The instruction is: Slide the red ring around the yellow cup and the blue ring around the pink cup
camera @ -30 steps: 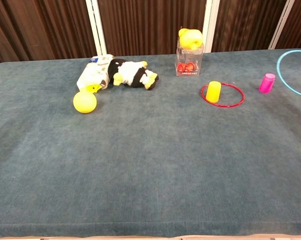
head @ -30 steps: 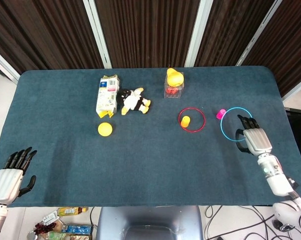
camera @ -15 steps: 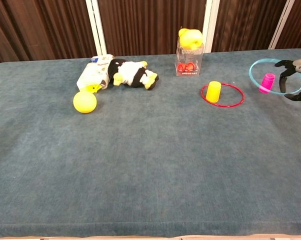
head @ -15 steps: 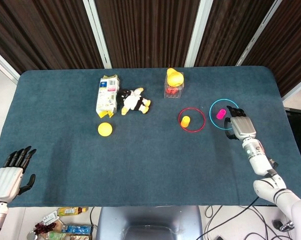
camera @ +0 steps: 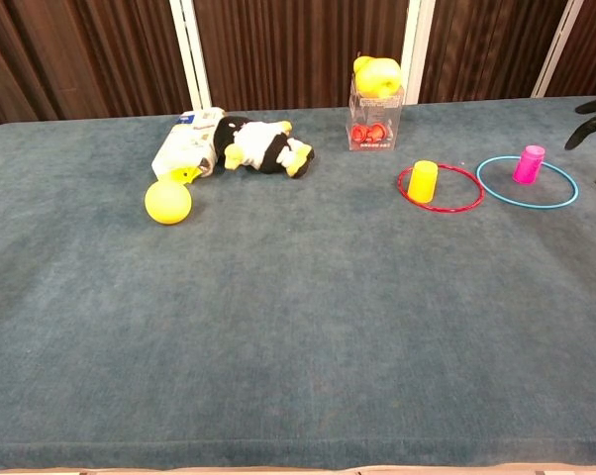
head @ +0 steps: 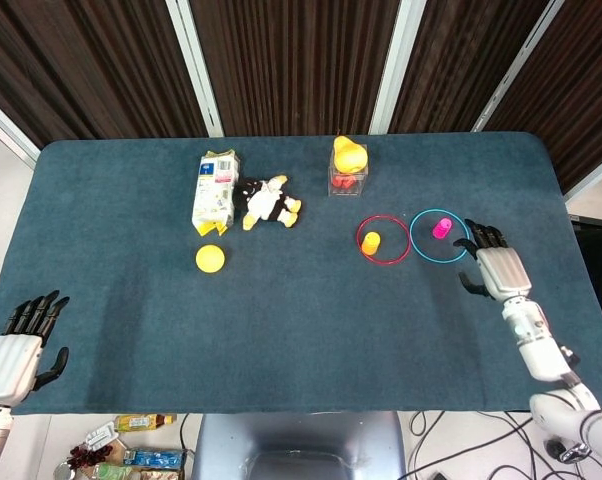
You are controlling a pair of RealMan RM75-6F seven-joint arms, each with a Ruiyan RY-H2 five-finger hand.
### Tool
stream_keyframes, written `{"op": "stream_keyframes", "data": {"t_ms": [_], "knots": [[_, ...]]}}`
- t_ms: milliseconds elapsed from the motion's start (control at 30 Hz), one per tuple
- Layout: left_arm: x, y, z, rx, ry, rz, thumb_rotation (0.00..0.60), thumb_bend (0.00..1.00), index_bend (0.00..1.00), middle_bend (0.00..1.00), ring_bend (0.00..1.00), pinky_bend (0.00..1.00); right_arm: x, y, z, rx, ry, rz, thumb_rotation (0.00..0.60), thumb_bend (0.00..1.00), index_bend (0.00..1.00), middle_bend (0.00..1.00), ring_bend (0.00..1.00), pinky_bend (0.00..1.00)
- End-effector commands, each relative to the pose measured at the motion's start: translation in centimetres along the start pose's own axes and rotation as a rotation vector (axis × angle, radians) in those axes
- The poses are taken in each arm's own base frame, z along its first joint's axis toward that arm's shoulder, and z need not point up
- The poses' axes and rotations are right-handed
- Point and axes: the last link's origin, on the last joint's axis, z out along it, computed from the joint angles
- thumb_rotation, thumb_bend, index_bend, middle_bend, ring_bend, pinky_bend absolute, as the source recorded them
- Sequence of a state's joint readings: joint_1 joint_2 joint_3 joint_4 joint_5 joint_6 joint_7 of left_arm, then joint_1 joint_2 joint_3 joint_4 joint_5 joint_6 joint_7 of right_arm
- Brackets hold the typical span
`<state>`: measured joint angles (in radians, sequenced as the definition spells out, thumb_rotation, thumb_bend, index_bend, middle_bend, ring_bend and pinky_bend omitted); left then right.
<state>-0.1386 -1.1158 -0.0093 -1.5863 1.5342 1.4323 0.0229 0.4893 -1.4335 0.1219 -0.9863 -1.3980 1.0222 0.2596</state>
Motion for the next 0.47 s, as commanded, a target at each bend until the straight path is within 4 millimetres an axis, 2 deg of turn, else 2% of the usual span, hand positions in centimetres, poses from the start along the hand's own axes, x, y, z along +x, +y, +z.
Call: {"op": "stream_keyframes", "data": {"t_ms": [33, 100, 200, 300, 467], "knots": [[0.1, 0.0, 0.0, -0.005, 0.016, -0.003, 0.6, 0.47, 0.0, 0.0, 0.0, 0.09, 1.5, -0.3, -12.4, -0.088, 0.037, -0.089, 0.6, 0.42, 0.09, 0.0, 0.0, 0.0], [0.1, 0.0, -0.2, -0.01, 0.024, -0.005, 0.6, 0.47, 0.0, 0.0, 0.0, 0.09, 1.8, -1.4, -15.7, -0.108, 0.081, -0.1, 0.6, 0.41, 0.04, 0.0, 0.0, 0.0], [0.1, 0.2, -0.4, -0.019, 0.029, -0.005, 0.6, 0.47, 0.0, 0.0, 0.0, 0.09, 1.9, -2.3, -18.4, -0.097, 0.131, -0.094, 0.6, 0.41, 0.02, 0.0, 0.0, 0.0], [0.1, 0.4, -0.5, -0.03, 0.026, -0.004, 0.6, 0.47, 0.0, 0.0, 0.0, 0.08, 2.2, -2.6, -19.2, -0.076, 0.143, -0.1, 0.6, 0.41, 0.01, 0.0, 0.0, 0.0], [-0.1, 0.5, -0.6, -0.031, 0.016, 0.002, 0.6, 0.47, 0.0, 0.0, 0.0, 0.08, 2.1, -2.4, -19.2, -0.086, 0.133, -0.092, 0.6, 0.41, 0.01, 0.0, 0.0, 0.0]]}}
